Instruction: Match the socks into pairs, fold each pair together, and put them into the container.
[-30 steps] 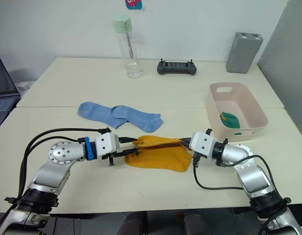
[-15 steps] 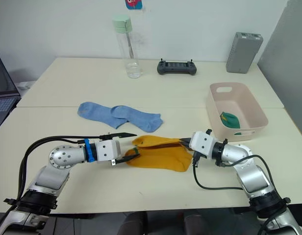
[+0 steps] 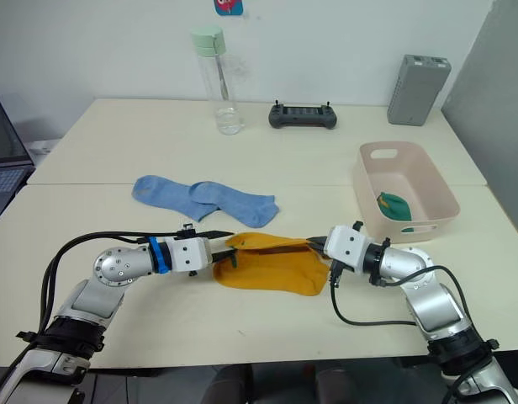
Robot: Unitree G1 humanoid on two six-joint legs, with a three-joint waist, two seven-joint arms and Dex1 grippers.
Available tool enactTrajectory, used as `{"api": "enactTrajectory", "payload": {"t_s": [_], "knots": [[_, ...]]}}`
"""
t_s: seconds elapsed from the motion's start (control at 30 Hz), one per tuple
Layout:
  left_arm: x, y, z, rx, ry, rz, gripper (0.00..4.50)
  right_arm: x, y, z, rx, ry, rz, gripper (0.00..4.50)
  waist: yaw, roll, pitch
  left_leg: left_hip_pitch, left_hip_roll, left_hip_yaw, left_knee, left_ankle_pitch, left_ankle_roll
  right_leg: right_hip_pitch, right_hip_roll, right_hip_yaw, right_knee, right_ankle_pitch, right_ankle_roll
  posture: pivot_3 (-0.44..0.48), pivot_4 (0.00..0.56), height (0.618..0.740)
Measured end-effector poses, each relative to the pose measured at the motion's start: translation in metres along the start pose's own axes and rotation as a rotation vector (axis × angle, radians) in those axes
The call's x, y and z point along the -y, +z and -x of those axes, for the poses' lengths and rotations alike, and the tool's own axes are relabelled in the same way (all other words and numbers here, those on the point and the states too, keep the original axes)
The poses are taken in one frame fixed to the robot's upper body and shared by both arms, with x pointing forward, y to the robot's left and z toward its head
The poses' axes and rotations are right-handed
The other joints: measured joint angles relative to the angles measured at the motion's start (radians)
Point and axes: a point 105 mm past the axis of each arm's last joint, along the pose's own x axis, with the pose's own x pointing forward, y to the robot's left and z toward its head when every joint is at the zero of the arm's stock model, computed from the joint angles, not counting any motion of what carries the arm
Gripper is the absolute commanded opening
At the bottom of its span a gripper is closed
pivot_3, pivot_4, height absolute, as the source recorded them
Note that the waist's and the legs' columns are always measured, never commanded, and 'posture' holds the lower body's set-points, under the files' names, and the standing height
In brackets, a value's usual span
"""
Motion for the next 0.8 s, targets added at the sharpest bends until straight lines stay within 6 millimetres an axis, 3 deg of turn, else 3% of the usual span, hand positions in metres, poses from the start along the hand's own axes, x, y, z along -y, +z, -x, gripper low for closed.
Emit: {"api": "enactTrajectory", "payload": {"t_s": [0.07,0.1,0.47,0.63,0.8], "knots": [[-0.002,0.003,-0.001,0.013,0.005,-0.010,0.07,0.000,0.000,0.000,0.000,0.000,0.000,0.00,0.000,0.000,0.000,0.000,0.000,0.000,0.000,0.000,0.000,0.000,0.000,0.000,0.000,0.000,0.000,0.000,0.150,0.740],[-0.003,0.004,-0.001,0.022,0.007,-0.022,0.03,0.000,0.000,0.000,0.000,0.000,0.000,0.00,0.000,0.000,0.000,0.000,0.000,0.000,0.000,0.000,0.000,0.000,0.000,0.000,0.000,0.000,0.000,0.000,0.150,0.740],[-0.011,0.016,0.003,0.089,-0.014,0.069,0.03,0.004,0.000,0.001,-0.005,-0.011,-0.037,0.00,-0.001,0.000,0.000,0.000,0.000,0.000,0.000,0.000,0.000,0.000,0.000,0.000,0.000,0.000,0.000,0.000,0.150,0.740],[-0.030,0.037,0.022,0.129,-0.052,0.167,0.03,0.009,0.029,0.006,0.091,0.030,-0.122,0.00,-0.003,0.000,0.000,0.000,0.000,0.000,0.000,0.000,0.000,0.000,0.000,0.000,0.000,0.000,0.000,0.000,0.150,0.740],[-0.022,0.055,0.040,0.133,-0.205,0.397,0.03,-0.002,0.047,0.015,0.114,0.196,-0.259,0.00,-0.005,0.000,0.000,0.000,0.001,-0.001,-0.001,0.000,0.000,0.000,0.000,-0.001,0.000,-0.001,-0.002,0.000,0.150,0.740]]}}
